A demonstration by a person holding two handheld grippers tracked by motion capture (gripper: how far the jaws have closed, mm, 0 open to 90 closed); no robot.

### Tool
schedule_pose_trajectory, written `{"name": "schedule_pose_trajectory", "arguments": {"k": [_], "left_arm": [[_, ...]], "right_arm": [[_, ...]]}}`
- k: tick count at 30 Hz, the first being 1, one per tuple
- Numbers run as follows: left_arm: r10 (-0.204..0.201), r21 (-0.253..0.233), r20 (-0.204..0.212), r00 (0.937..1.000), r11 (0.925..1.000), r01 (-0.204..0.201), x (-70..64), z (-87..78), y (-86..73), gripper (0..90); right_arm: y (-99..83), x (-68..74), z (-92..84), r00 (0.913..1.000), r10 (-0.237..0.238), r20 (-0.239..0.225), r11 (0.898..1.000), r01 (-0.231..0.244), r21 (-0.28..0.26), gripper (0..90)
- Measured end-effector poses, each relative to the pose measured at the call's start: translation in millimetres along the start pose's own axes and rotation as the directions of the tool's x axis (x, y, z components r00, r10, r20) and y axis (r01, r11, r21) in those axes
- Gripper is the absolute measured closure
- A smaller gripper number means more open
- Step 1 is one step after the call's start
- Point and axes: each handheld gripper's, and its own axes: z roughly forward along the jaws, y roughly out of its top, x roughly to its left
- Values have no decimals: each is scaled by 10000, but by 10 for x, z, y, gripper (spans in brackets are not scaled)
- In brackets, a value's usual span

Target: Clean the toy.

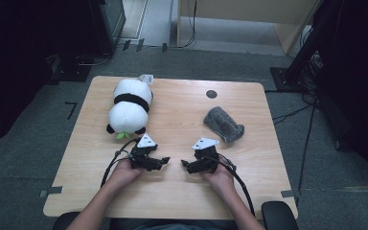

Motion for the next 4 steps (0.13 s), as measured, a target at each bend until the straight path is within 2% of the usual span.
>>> {"name": "schedule_pose_trajectory", "arguments": {"k": [4], "left_arm": [[-160,-58,52,9999,9999,160,6,1,1,205]], "right_arm": [[0,1,0,10000,9,-1,10000,-9,4,100]]}}
